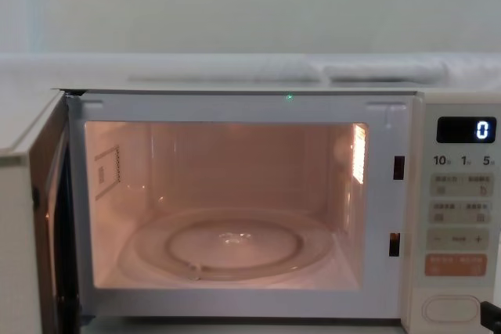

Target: Press the button to open the microwave door with one hand; close the microwave door with the other hand.

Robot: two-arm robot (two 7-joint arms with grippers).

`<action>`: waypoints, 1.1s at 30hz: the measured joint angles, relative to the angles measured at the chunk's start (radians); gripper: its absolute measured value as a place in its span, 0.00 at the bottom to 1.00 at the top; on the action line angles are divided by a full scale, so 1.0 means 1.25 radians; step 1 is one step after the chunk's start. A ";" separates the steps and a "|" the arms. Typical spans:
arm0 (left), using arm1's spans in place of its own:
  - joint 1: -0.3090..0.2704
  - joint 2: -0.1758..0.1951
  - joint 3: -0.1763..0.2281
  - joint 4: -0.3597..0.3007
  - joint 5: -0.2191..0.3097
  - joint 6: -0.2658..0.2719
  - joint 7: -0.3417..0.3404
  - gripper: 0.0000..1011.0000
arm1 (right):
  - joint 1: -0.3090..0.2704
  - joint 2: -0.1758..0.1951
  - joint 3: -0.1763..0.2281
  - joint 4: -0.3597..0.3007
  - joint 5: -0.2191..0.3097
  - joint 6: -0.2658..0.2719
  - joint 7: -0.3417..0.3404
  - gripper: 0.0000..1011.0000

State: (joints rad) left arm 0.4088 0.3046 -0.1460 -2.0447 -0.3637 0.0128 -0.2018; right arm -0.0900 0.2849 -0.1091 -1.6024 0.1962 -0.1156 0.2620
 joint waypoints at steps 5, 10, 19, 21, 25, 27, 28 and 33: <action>0.010 0.033 -0.019 -0.026 -0.031 0.016 -0.039 0.00 | 0.000 0.000 0.000 0.000 0.000 0.000 0.000 0.99; 0.003 0.073 -0.017 -0.034 -0.052 0.028 -0.073 0.00 | 0.000 0.000 0.000 0.000 0.000 0.000 0.000 0.99; -0.029 0.123 0.018 -0.037 -0.079 0.041 -0.116 0.00 | 0.000 0.000 0.000 0.000 0.000 0.000 0.000 0.99; -0.041 0.134 0.030 -0.037 -0.087 0.046 -0.127 0.00 | 0.000 0.000 0.000 0.000 0.000 0.000 0.000 0.99; -0.064 0.152 0.049 -0.034 -0.099 0.053 -0.141 0.00 | 0.000 0.000 0.000 0.000 0.000 0.000 0.000 0.99; -0.080 0.161 0.060 -0.031 -0.106 0.058 -0.150 0.00 | 0.000 0.000 0.000 0.000 0.000 0.000 0.000 0.99; -0.086 0.164 0.065 -0.030 -0.108 0.060 -0.152 0.00 | 0.000 0.000 0.000 0.000 0.000 0.000 0.000 0.99; -0.125 0.177 0.100 -0.017 -0.114 0.074 -0.156 0.00 | 0.000 0.000 0.000 0.000 0.000 0.000 0.000 0.99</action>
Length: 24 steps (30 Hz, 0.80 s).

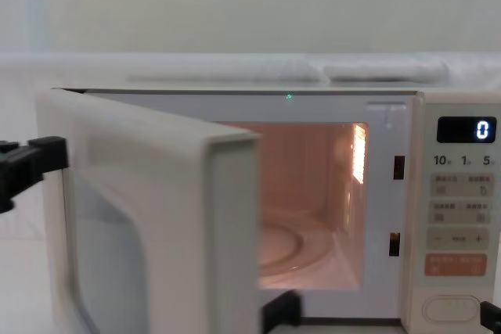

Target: Press the button to open the microwave door with one hand; close the microwave door with the other hand.

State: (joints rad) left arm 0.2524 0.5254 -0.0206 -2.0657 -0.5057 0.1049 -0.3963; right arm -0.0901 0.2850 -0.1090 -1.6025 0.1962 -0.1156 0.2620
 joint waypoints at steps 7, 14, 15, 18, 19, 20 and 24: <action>-0.055 0.007 0.059 0.021 0.005 0.018 0.007 0.00 | 0.000 0.000 0.000 0.000 0.000 0.000 0.000 0.99; -0.118 0.004 0.126 0.048 0.034 0.035 0.031 0.00 | 0.000 0.000 0.000 0.000 0.000 0.000 0.000 0.99; -0.132 0.002 0.140 0.054 0.043 0.039 0.037 0.00 | 0.000 0.000 0.000 0.000 0.000 0.000 0.000 0.99; -0.161 -0.006 0.167 0.068 0.056 0.046 0.051 0.00 | 0.000 0.000 0.000 0.000 0.000 0.000 0.000 0.99; -0.166 -0.008 0.172 0.071 0.058 0.047 0.054 0.00 | 0.000 0.000 0.000 0.000 0.000 0.000 0.000 0.99; -0.180 -0.014 0.183 0.077 0.065 0.049 0.061 0.00 | 0.000 0.000 0.000 0.000 0.000 0.000 0.000 0.99; -0.208 -0.033 0.207 0.092 0.084 0.052 0.081 0.00 | 0.000 0.000 0.000 0.000 0.000 0.000 0.000 0.99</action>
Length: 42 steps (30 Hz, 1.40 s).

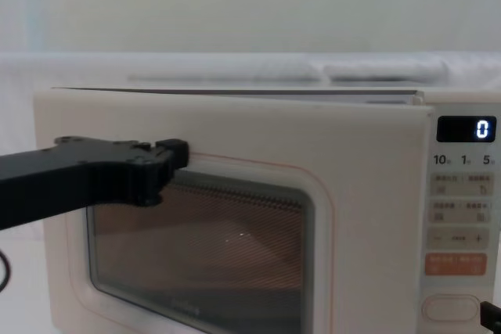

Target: Press the button to open the microwave door with one hand; close the microwave door with the other hand.

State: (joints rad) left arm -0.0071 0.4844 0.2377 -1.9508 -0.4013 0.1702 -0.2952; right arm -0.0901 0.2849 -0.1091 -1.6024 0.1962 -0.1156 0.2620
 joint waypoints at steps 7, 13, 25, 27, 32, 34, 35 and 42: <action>-0.041 -0.032 0.025 0.029 0.015 0.012 0.018 0.00 | 0.000 0.000 0.000 0.000 0.000 0.000 0.000 0.99; -0.082 -0.066 0.043 0.070 0.015 0.027 0.022 0.00 | 0.000 0.000 0.000 0.000 0.000 0.000 0.000 0.99; -0.131 -0.114 0.064 0.108 0.016 0.043 0.044 0.00 | 0.000 0.000 0.000 0.000 0.000 0.000 0.000 0.99; -0.139 -0.123 0.067 0.113 0.020 0.046 0.051 0.00 | 0.000 0.000 0.000 0.000 0.000 0.000 0.000 0.99; -0.152 -0.142 0.069 0.126 0.025 0.050 0.065 0.00 | 0.000 0.000 0.000 0.000 0.000 0.000 0.000 0.99; -0.158 -0.151 0.070 0.132 0.028 0.052 0.071 0.00 | 0.000 0.000 0.000 0.000 0.000 0.000 0.000 0.99; -0.160 -0.154 0.070 0.134 0.029 0.053 0.072 0.00 | 0.000 0.000 0.000 0.000 0.000 0.000 0.000 0.99; -0.181 -0.175 0.073 0.154 0.039 0.061 0.082 0.00 | 0.000 0.000 0.000 0.000 0.000 0.000 0.000 0.99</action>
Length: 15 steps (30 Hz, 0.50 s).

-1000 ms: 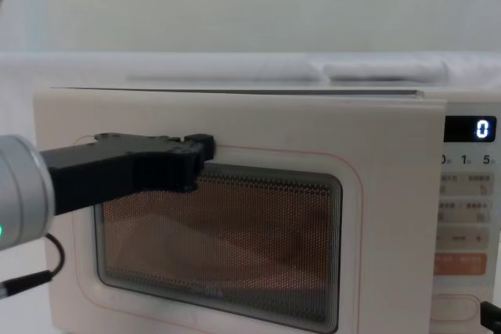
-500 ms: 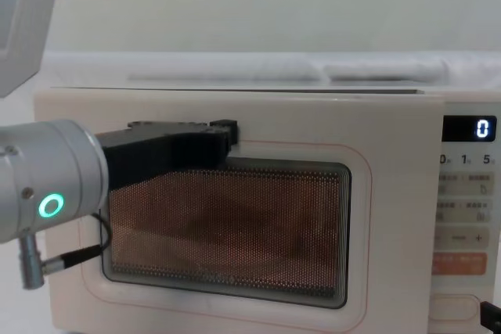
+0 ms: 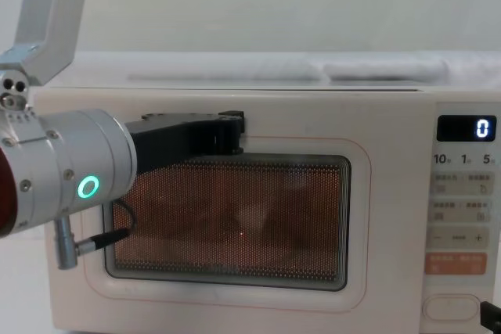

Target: Press the button to open the microwave door with one hand; close the microwave door with the other hand.

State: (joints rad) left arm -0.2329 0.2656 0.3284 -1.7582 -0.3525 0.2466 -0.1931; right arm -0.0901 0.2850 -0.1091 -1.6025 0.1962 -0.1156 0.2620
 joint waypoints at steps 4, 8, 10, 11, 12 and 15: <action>-0.007 -0.007 0.001 0.008 0.006 0.002 0.002 0.00 | 0.000 0.000 0.000 0.000 0.000 0.000 0.000 0.99; -0.010 -0.012 0.002 0.015 0.012 0.004 0.004 0.00 | 0.000 0.000 0.000 0.000 0.000 0.000 0.000 0.99; -0.013 -0.016 0.003 0.019 0.016 0.005 0.006 0.00 | 0.000 0.000 0.000 0.000 0.000 0.000 0.000 0.99; -0.013 -0.017 0.003 0.020 0.018 0.005 0.006 0.00 | 0.000 0.000 0.000 0.000 0.000 0.000 0.000 0.99; -0.015 -0.020 0.003 0.022 0.021 0.005 0.009 0.00 | 0.000 0.000 0.000 0.000 0.000 0.000 0.000 0.99; -0.017 -0.025 0.002 0.026 0.028 0.005 0.012 0.00 | 0.000 0.000 0.000 0.000 0.000 0.000 0.000 0.99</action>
State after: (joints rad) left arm -0.2540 0.2338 0.3305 -1.7262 -0.3181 0.2529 -0.1780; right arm -0.0901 0.2849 -0.1091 -1.6025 0.1963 -0.1156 0.2621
